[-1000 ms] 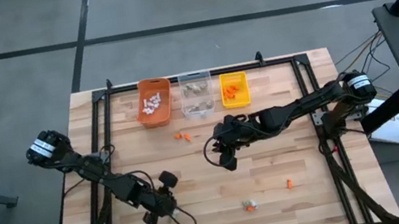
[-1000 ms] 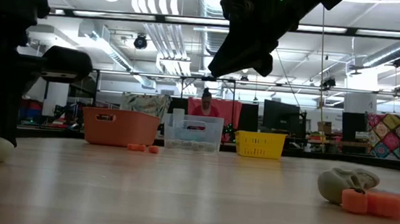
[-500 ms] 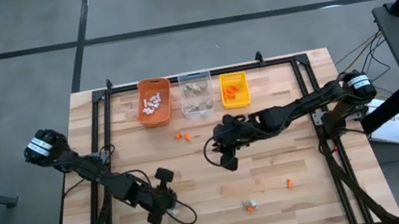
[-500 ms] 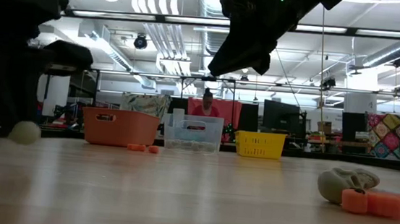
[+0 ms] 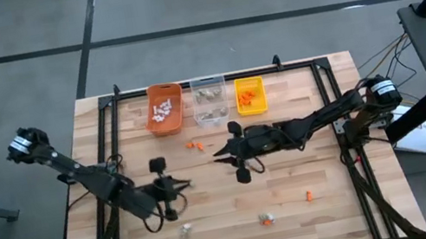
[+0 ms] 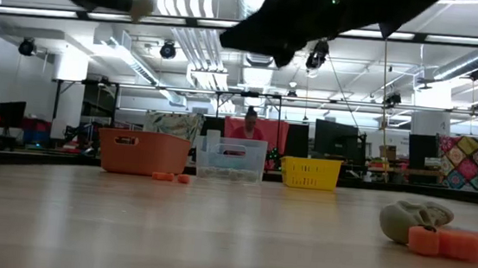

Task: Sort Halloween decoration
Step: Put the gray skull toy into the transparent bin

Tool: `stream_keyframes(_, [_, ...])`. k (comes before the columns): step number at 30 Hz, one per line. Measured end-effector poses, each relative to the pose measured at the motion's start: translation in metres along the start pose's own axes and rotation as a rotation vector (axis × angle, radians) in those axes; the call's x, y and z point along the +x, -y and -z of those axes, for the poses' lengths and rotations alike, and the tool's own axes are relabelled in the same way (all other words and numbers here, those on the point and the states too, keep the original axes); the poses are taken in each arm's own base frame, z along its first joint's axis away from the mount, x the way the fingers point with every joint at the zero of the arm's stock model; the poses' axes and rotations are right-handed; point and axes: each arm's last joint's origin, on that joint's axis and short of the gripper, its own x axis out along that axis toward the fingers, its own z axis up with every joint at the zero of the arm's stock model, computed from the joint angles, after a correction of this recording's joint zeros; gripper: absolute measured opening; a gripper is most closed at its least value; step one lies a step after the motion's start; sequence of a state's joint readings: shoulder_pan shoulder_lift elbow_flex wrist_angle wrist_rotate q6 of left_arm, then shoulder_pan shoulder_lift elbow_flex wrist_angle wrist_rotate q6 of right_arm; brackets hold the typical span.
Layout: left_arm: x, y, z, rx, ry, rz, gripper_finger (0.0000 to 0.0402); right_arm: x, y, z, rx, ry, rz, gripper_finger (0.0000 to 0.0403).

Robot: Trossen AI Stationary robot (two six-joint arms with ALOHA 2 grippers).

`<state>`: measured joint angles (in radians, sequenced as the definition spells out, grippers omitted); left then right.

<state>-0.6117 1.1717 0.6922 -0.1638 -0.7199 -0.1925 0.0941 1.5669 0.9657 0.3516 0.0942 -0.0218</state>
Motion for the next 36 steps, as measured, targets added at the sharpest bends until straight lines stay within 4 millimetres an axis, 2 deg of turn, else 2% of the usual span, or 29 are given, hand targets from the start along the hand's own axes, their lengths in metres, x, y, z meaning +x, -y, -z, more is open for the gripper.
stream_keyframes(4, [-0.013, -0.010, -0.019, -0.102, 0.152, -0.055, 0.0001, -0.003, -0.002, 0.000, -0.069, 0.146, -0.080, 0.0068])
stream_keyframes(8, [-0.014, -0.009, -0.028, -0.102, 0.242, -0.054, 0.0001, -0.006, -0.006, -0.001, -0.126, 0.232, -0.116, 0.0068])
stream_keyframes(13, [0.001, 0.001, -0.020, -0.138, 0.318, -0.051, 0.0000, -0.008, -0.013, -0.003, -0.233, 0.280, -0.172, 0.0068])
stream_keyframes(18, [0.011, 0.009, -0.010, -0.162, 0.400, -0.052, 0.0000, -0.008, -0.018, -0.011, -0.249, 0.314, -0.209, 0.0074])
stream_keyframes(26, [0.021, 0.014, -0.006, -0.168, 0.443, -0.072, 0.0000, -0.008, -0.018, -0.021, -0.214, 0.339, -0.218, 0.0143])
stream_keyframes(31, [0.027, 0.013, -0.005, -0.188, 0.432, -0.149, 0.0000, -0.008, -0.019, -0.022, -0.210, 0.342, -0.227, 0.0190])
stream_keyframes(36, [0.032, 0.010, -0.007, -0.229, 0.462, -0.194, 0.0000, -0.007, -0.019, -0.022, -0.206, 0.340, -0.221, 0.0211])
